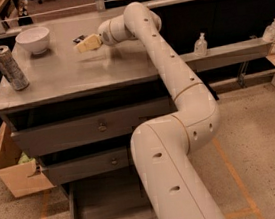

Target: Place rxbar blueberry into bottom drawer

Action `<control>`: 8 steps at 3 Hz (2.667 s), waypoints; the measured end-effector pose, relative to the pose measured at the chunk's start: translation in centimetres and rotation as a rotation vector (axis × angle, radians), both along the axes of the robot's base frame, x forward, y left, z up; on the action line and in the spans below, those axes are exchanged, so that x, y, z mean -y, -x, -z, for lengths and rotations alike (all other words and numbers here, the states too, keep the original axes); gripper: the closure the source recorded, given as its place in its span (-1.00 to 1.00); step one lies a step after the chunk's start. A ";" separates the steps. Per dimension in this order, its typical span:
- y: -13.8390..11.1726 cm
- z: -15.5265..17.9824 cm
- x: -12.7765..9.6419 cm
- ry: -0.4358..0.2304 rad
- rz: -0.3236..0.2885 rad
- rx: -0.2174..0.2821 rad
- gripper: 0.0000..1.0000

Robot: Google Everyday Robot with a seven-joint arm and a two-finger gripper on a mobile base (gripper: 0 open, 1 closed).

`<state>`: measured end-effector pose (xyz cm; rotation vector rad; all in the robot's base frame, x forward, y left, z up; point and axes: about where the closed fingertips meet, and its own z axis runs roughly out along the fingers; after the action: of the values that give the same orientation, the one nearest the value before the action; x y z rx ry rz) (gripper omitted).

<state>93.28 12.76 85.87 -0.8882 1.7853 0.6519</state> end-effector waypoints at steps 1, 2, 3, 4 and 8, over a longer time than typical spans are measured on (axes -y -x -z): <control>0.2 0.9 -0.3 0.037 0.003 -0.028 -1.00; 0.1 1.4 -0.4 0.039 0.009 -0.041 -0.84; -0.2 1.3 -0.1 0.024 0.020 -0.037 -0.50; -0.3 1.2 0.3 0.019 0.026 -0.035 0.01; 1.2 0.5 1.2 0.020 -0.038 -0.028 1.00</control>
Offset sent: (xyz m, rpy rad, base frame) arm 0.1336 -0.0132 0.0267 -0.0391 0.0570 -0.0143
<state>92.04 11.53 85.33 -0.9319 1.8068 0.6749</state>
